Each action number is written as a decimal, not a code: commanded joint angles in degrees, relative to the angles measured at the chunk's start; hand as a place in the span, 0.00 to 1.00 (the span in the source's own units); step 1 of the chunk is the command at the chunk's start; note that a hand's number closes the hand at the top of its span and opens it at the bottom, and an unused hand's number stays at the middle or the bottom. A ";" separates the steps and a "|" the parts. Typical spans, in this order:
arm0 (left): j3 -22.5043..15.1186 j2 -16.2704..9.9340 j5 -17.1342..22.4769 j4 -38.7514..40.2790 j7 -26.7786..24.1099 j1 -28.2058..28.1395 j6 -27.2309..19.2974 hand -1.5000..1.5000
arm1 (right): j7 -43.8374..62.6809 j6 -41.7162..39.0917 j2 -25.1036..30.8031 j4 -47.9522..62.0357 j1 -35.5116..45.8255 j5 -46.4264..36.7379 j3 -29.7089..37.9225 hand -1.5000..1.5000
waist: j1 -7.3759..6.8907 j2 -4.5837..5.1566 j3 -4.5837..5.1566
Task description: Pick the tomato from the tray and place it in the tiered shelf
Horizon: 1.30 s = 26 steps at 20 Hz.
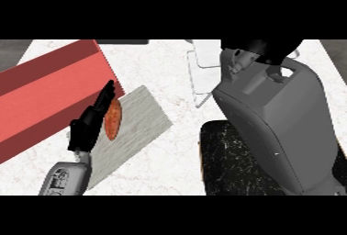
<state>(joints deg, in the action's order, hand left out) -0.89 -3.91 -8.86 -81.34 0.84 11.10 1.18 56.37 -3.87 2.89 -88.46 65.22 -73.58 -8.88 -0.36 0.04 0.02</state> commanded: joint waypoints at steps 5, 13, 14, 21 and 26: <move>-0.58 1.24 -1.54 2.45 -0.24 1.92 -1.46 0.50 | -12.57 11.46 3.56 10.13 -2.58 -0.01 2.30 1.00 | -0.01 0.13 0.00; 0.51 -0.33 1.07 -3.99 4.49 0.71 0.85 0.50 | -19.06 28.55 1.35 13.69 -4.56 9.22 10.84 1.00 | -0.64 0.26 -0.06; 0.02 0.06 -0.20 0.07 1.13 0.49 0.37 0.50 | -17.10 27.99 -0.63 17.02 -0.51 8.06 10.48 1.00 | -0.43 0.22 0.00; 0.55 -0.23 -0.58 2.49 -3.22 -0.12 0.43 0.50 | -24.79 34.60 1.17 25.54 0.04 11.89 13.58 1.00 | -0.29 0.16 0.01; 0.74 0.03 -0.45 1.01 0.01 1.16 -0.07 0.50 | -14.03 28.65 6.14 28.11 -1.11 2.03 13.88 1.00 | 0.59 -0.03 0.10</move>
<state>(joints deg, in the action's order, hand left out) -0.80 -3.68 -9.36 -81.81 0.95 10.70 1.21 35.02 26.60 7.08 -64.12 63.40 -64.36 4.89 -0.24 0.03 0.06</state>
